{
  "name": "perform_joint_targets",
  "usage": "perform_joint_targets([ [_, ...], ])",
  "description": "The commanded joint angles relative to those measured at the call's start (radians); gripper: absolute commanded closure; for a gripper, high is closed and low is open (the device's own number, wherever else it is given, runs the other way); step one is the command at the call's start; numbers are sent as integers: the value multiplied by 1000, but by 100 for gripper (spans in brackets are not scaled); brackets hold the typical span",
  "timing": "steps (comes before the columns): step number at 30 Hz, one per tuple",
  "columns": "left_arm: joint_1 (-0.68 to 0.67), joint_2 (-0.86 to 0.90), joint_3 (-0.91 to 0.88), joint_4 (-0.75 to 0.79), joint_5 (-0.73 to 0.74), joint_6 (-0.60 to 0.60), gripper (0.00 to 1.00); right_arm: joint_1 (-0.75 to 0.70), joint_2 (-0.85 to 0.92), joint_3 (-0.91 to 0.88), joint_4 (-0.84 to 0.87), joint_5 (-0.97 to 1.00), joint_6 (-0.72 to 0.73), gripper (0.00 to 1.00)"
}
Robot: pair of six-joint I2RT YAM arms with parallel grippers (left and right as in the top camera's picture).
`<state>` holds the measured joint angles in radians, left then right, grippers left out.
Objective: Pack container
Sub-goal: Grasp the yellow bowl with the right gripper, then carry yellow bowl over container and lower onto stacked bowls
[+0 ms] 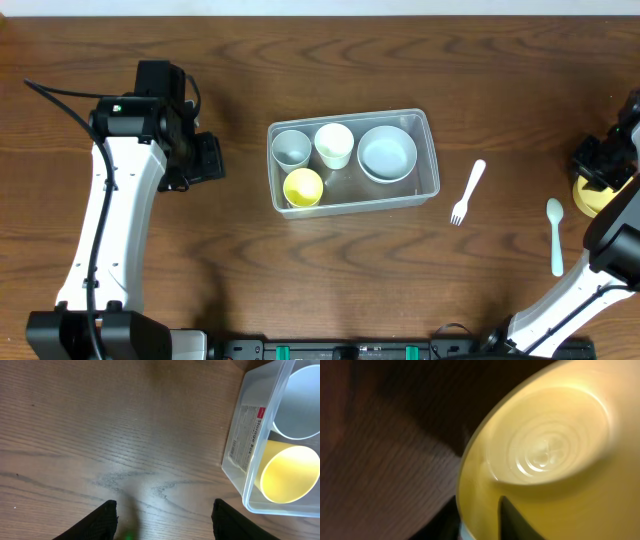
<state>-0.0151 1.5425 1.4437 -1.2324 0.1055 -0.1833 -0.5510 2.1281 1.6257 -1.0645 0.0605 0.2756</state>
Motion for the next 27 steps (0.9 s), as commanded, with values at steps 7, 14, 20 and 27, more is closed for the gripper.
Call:
perform_joint_targets([
  [7,2,-14,-2,-8,4,2,39,26,6,-4,2,2,-17,99],
  [14,2,-14,-2,-13,3,2,39,57,-63,19,4,-44,-32,99],
  [20,2,-14,-2,-12,4,2,39,181,-287,71,13,-232,-216,98],
  [27,2,-14,-2,-12,4,2,38,546,-476,71,-26,-267,-397,95],
])
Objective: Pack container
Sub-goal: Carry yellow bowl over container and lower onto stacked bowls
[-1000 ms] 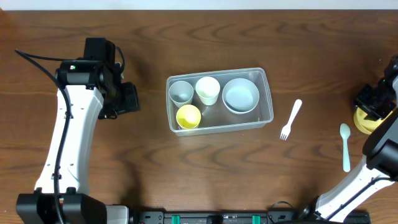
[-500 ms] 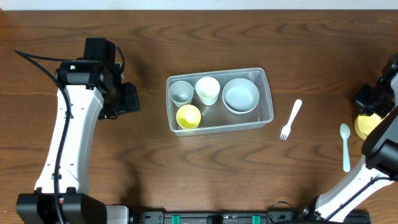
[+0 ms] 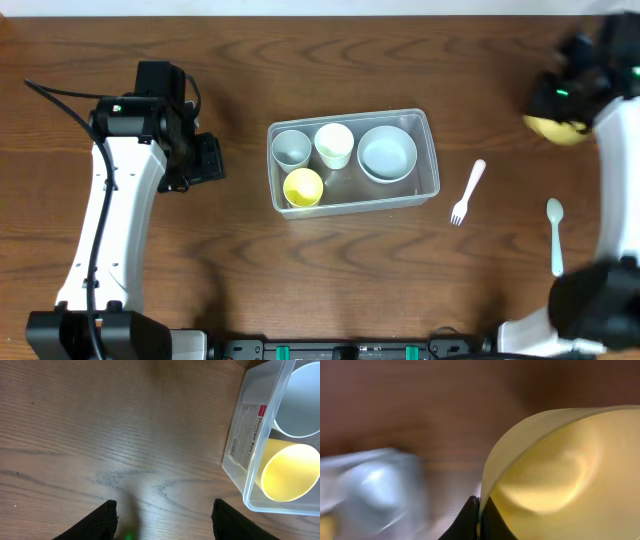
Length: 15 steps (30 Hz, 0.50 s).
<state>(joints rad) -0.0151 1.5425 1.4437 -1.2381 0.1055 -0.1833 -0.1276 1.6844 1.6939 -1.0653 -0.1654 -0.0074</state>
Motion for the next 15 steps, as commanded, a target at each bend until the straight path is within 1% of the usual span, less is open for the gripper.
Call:
perform_joint_targets([
  [1,2,-14,-2,-6,4,2,39,175,-34,2,-32,-19,-114,95],
  [4,2,-14,-2,-6,4,2,39,344,-14,-3,-43,30,-114,94],
  [8,2,-14,-2,-7,4,2,39,501,51,-6,-31,82,-110,94],
  [11,2,-14,-2,-11,4,2,38,564,112,-6,-28,117,-98,94],
  [15,2,-14,-2,-14,4,2,38,601,184,-6,-24,116,-98,94],
])
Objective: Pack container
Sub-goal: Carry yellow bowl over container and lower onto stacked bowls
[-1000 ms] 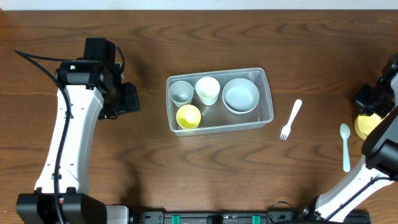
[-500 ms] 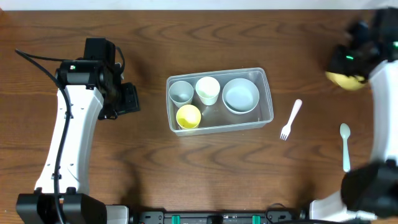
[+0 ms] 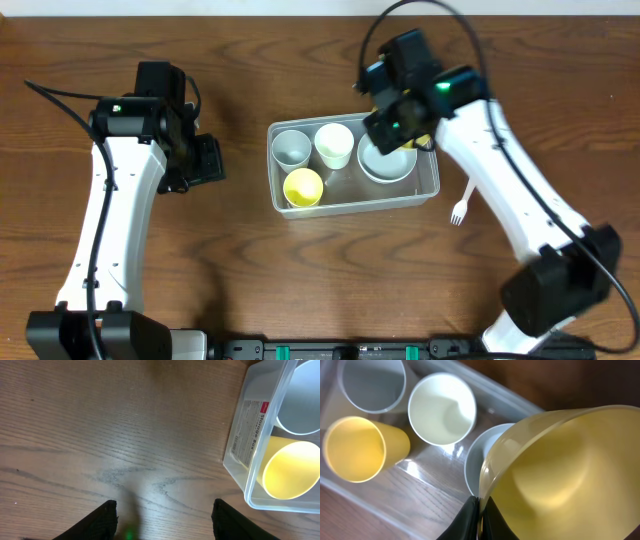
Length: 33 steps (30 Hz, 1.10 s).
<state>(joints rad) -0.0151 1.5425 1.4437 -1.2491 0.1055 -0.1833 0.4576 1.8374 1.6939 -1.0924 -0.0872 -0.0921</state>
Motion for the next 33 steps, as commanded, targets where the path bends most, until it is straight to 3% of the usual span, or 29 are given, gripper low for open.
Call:
perform_joint_targets([
  [1,2,-14,-2,-2,4,2,38,20,46,-6,3,38,-13,93],
  [2,2,-14,-2,-2,3,2,38,23,57,-6,3,38,-13,91],
  [3,2,-14,-2,-2,3,2,38,26,67,-6,3,38,-13,82],
  [4,2,-14,-2,-2,4,2,38,26,75,-6,3,38,-13,66],
  [5,2,-14,-2,-2,3,3,38,26,79,-6,3,38,-13,55],
  [6,2,-14,-2,-2,3,3,38,26,79,-6,3,39,-14,53],
  [15,2,-14,-2,-2,3,3,38,-72,-40,-5,6,222,213,54],
  [24,2,-14,-2,-2,3,3,38,-464,-237,-5,-135,215,448,51],
  [27,2,-14,-2,-2,3,3,38,-601,-237,-8,-203,198,438,52],
  [33,2,-14,-2,-2,3,3,38,-820,-233,-141,-208,98,278,50],
])
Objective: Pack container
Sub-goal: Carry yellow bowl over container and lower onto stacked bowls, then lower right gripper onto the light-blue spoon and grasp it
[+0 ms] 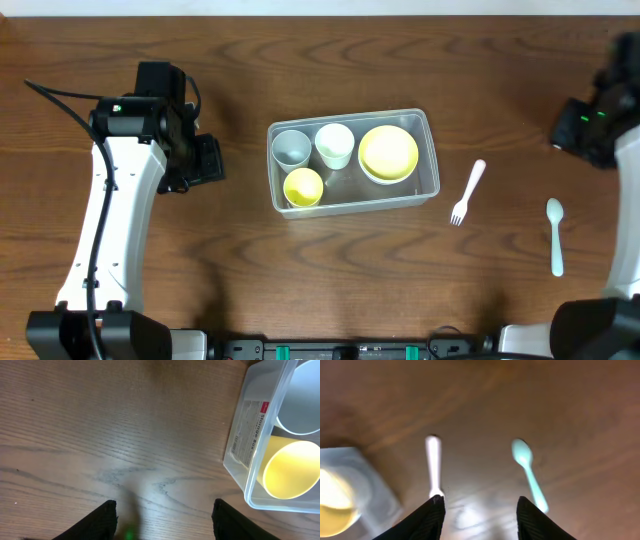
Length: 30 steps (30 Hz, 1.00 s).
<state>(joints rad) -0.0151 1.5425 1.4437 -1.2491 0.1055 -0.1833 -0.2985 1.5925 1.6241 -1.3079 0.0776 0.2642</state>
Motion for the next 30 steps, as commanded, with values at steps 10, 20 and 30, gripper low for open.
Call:
perform_joint_targets([
  [10,2,-14,-2,-2,4,2,38,-196,12,-454,313,-67,-214,19],
  [20,2,-14,-2,-3,4,2,38,-206,17,-648,599,-34,-322,20],
  [30,2,-14,-2,-3,4,2,38,-212,21,-680,702,-3,-323,19],
])
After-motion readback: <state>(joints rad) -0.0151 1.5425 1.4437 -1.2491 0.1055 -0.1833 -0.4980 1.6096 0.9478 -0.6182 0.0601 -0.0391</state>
